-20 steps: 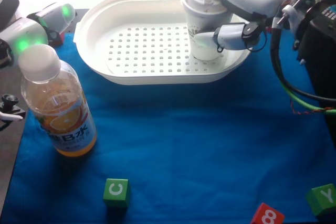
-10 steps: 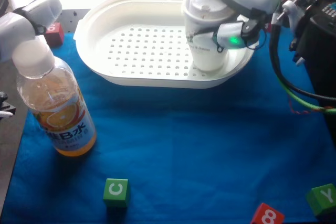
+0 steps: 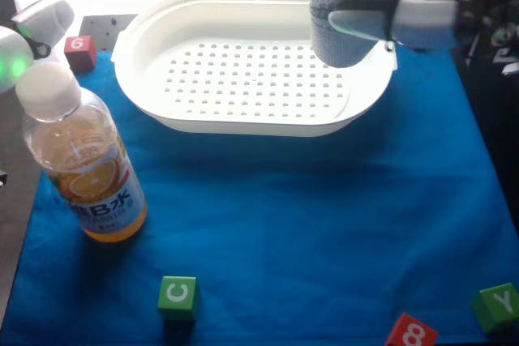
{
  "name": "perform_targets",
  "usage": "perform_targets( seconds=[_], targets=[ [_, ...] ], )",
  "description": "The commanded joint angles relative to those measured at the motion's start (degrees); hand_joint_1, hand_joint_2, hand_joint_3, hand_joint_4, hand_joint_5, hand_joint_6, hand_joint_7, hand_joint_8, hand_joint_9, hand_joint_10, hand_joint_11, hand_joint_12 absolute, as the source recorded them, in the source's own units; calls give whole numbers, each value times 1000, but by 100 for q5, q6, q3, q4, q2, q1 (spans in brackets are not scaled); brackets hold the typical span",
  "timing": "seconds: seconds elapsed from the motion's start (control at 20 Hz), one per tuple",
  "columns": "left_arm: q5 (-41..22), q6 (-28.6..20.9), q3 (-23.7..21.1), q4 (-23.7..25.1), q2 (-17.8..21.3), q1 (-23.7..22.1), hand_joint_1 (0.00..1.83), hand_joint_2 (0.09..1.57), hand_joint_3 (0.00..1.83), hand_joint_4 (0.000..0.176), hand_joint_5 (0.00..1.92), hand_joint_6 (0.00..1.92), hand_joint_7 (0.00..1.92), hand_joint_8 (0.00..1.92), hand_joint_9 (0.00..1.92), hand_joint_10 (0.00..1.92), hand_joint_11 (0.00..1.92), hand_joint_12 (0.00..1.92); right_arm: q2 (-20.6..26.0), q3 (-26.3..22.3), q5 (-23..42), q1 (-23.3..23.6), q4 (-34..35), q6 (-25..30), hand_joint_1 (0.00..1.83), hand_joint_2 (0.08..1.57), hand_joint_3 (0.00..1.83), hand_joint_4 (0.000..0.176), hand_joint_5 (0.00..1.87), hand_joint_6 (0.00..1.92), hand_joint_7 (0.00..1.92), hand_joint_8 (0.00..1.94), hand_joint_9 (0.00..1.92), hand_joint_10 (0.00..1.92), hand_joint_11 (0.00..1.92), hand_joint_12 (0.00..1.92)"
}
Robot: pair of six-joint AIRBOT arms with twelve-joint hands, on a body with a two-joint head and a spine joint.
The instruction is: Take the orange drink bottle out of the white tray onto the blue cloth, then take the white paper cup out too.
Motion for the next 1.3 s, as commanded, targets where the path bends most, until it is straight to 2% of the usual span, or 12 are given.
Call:
perform_targets(
  seconds=[0.0,0.05,0.15,0.3,0.55,0.7,0.85,0.9,0.95,1.1,1.15,1.25],
  targets=[
    [-782,-32,-8,20,81,11,424,1383,4,100,47,3,0,0,4,2,0,165,99,-118,838,-69,6,39,941,1251,5,0,0,1546,143,1577,338,1889,515,1921],
    [-801,-32,-20,-33,101,64,432,1392,3,100,47,1,0,0,0,0,0,118,302,-338,1014,-307,-18,43,943,1268,10,0,0,1537,114,1461,207,1718,338,1921],
    [-791,-32,-20,-108,112,120,472,1392,0,107,58,4,0,0,0,0,0,94,502,-499,1336,-753,-117,517,934,1259,3,0,64,1418,280,1609,358,1825,438,1921],
    [-782,-32,-20,-184,113,167,502,1382,0,113,71,1,0,0,2,0,0,92,518,-382,1679,-1587,-92,1590,911,1243,0,0,90,1446,243,1467,382,1758,461,1921],
    [-867,-32,-67,-208,128,225,493,1388,2,107,56,1,0,0,13,2,0,185,344,-220,1623,-2316,553,1593,846,1252,0,0,8,1510,178,1529,196,1741,96,1921],
    [-971,-32,-104,-207,134,263,485,1400,1,114,52,2,0,0,0,0,0,1,188,-184,1555,-2430,641,1593,762,1272,4,0,0,1282,95,1486,183,1716,191,1921],
    [-1093,-32,-156,-200,173,318,473,1399,0,104,53,1,0,0,24,13,5,264,184,-272,1556,-2453,618,1593,738,1267,1,0,0,1028,13,1177,49,1485,25,1921],
    [-1146,-32,-181,-200,195,351,490,1399,0,108,70,4,2,1,37,9,0,597,217,-339,1563,-2454,587,1592,594,1226,0,0,0,108,0,128,1,539,0,1511],
    [-1182,-32,-200,-200,212,378,488,1396,0,111,70,2,1,0,24,4,0,534,257,-408,1598,-2454,553,1591,526,1197,0,45,0,21,0,25,0,154,0,1155],
    [-1266,-32,-253,-194,246,445,497,1413,2,117,65,3,0,0,8,2,0,434,472,-645,1812,-2454,449,1558,403,1091,0,87,0,0,0,0,0,0,0,331],
    [-1275,-32,-262,-183,248,461,502,1414,2,123,65,2,0,0,6,2,0,422,540,-719,1929,-2454,403,1557,371,1059,0,118,0,0,0,0,0,0,0,71],
    [-1289,-31,-285,-159,258,489,524,1403,0,131,78,3,0,0,0,0,0,315,670,-828,2124,-2455,347,1557,344,1032,0,126,0,0,0,0,0,0,0,2]
  ],
)
